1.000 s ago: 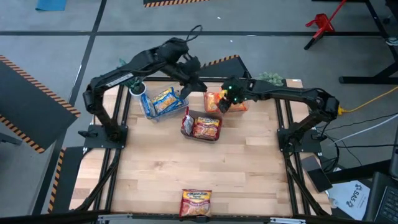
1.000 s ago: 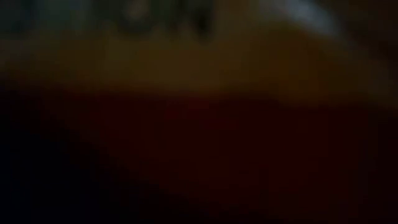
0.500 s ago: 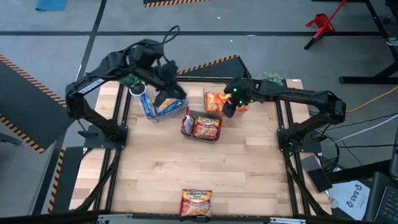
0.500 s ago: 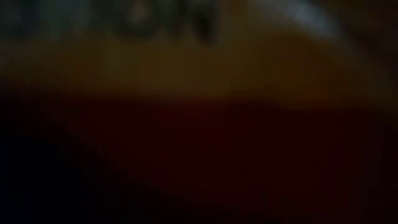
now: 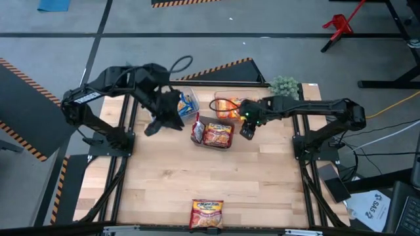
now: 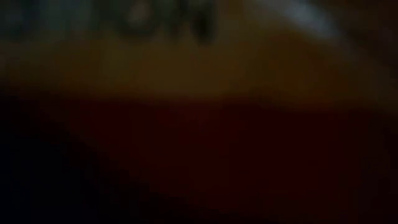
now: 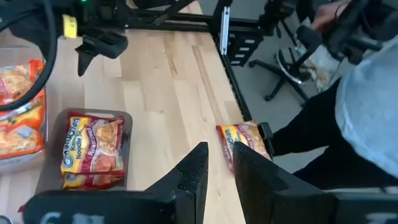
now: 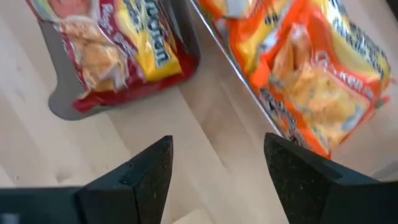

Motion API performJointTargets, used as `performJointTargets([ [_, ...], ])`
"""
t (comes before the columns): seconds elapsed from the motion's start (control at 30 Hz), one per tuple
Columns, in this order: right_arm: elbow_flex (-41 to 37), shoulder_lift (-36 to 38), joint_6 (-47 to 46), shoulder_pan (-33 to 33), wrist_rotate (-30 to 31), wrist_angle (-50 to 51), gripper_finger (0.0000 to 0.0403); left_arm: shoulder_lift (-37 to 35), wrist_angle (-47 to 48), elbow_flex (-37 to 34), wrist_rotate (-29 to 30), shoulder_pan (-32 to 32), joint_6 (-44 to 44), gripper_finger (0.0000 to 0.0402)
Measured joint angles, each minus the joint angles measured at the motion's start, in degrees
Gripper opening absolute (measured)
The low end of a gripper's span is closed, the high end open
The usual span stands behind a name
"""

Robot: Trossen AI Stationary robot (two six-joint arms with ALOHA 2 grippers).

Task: Sort Maruchan noodles
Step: Adjust the right transparent bin on the table

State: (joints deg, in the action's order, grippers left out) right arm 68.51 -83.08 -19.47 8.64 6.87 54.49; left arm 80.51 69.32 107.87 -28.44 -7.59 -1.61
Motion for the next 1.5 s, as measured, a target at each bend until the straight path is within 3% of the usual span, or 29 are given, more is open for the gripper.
performJointTargets([
  [0.23, -5.32, 0.01, -5.52, -3.46, -0.47, -0.66, 0.0239, -0.11, -2.23, -0.02, 6.65, 4.93, 1.21, 0.0069],
  [0.43, -9.12, -0.01, -10.57, -3.76, 0.09, -2.46, 0.0239, -0.07, -3.83, -0.19, 7.36, 5.57, 2.65, 0.0069],
  [0.57, -10.74, -0.01, -10.65, -2.68, 3.76, -4.60, 0.0239, -0.34, -8.12, -2.83, 6.68, 5.93, 3.52, 0.0069],
  [0.9, -17.75, -0.03, -10.07, 5.68, 7.13, -14.33, 0.0239, -8.43, -26.70, -18.85, 4.90, 6.79, 13.19, 0.0069],
  [1.17, -18.67, -0.05, -6.90, 13.54, 7.65, -22.75, 0.0239, -16.78, -41.24, -31.54, 8.29, 7.04, 21.36, 0.0069],
  [1.4, -18.67, -0.05, -5.80, 20.72, 9.09, -27.16, 0.0239, -19.26, -43.21, -36.29, 11.70, 7.86, 24.61, 0.0069],
  [1.5, -18.48, -0.05, -5.59, 22.79, 5.01, -27.57, 0.0239, -19.19, -43.18, -36.48, 11.40, 8.20, 25.45, 0.0069],
])
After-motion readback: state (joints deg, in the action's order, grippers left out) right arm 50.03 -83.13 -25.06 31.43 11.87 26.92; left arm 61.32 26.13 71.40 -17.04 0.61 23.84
